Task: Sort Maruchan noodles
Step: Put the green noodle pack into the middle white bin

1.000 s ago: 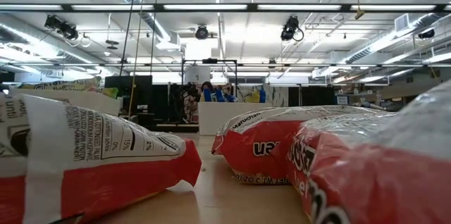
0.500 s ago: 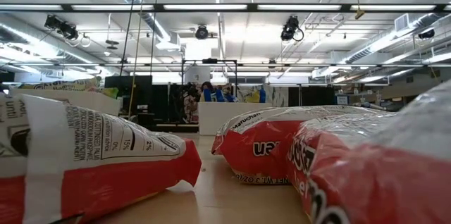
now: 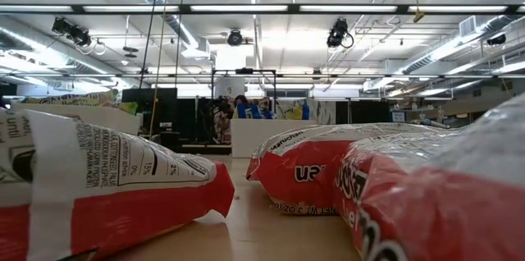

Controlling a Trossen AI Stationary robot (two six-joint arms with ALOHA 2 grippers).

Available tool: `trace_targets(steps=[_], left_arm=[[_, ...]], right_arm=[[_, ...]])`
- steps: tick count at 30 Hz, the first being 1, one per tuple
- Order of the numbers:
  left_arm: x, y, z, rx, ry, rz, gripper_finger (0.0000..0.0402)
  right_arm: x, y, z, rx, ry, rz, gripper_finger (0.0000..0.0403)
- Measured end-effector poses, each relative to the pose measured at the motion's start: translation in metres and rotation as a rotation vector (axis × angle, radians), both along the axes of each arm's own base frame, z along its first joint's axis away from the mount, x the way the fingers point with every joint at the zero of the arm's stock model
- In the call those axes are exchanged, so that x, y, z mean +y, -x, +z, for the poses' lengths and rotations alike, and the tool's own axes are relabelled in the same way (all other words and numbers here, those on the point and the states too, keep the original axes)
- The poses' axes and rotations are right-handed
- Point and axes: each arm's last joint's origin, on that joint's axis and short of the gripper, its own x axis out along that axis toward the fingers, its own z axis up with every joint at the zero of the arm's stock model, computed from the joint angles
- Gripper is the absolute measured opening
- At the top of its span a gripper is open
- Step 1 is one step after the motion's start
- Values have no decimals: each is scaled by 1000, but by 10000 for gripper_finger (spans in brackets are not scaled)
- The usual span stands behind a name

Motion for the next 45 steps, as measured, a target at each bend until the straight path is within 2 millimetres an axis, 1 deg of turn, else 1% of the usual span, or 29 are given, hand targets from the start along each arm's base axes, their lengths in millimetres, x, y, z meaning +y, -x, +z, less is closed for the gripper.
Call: trace_targets(steps=[2, 5, 7, 10, 12, 14, 16, 19, 22, 25, 27, 29, 31, 33, 37, 39, 41, 45], left_arm=[[1, -14, -10, -26, -33, 9, 203], [4, -33, -27, -55, -75, 9, 204], [6, -43, -39, -60, -96, 0, 204], [8, -62, -52, -41, -117, -6, 204], [7, -74, -58, -30, -148, -19, 204], [6, -84, -60, -28, -189, -24, 204], [5, -91, -59, -28, -230, -30, 204], [6, -96, -53, -28, -270, -33, 204], [8, -98, -52, -24, -275, -30, 204], [9, -97, -55, 6, -286, -31, 204], [9, -96, -58, 38, -303, -29, 204], [10, -95, -60, 60, -323, -19, 204], [11, -94, -61, 64, -335, -10, 204], [11, -95, -60, 59, -338, -10, 204], [12, -97, -62, 58, -312, -47, 204], [11, -97, -67, 76, -312, -61, 204], [12, -99, -73, 91, -314, -72, 205], [13, -101, -82, 112, -376, -88, 225]], right_arm=[[-4, -4, 9, -25, -11, 10, 6], [-12, -8, 33, -116, -33, 16, 6], [-15, -8, 42, -131, -46, 14, 6], [-12, 1, 51, -95, -75, 82, 10], [-5, 10, 52, -42, -97, 144, 24], [4, 20, 47, 31, -107, 235, 47], [10, 28, 44, 77, -92, 338, 77], [14, 37, 34, 128, 6, 503, 131], [10, 38, 22, 169, 119, 615, 187], [2, 40, 2, 237, 183, 656, 234], [-4, 41, -10, 258, 228, 659, 254], [-9, 43, -20, 263, 311, 665, 262], [-14, 41, -29, 244, 403, 682, 260], [-18, 38, -35, 213, 469, 695, 247], [-30, 31, -51, 188, 454, 662, 204], [-35, 27, -56, 168, 440, 641, 174], [-39, 23, -57, 130, 443, 604, 136], [-43, 7, -49, 9, 444, 467, 36]])
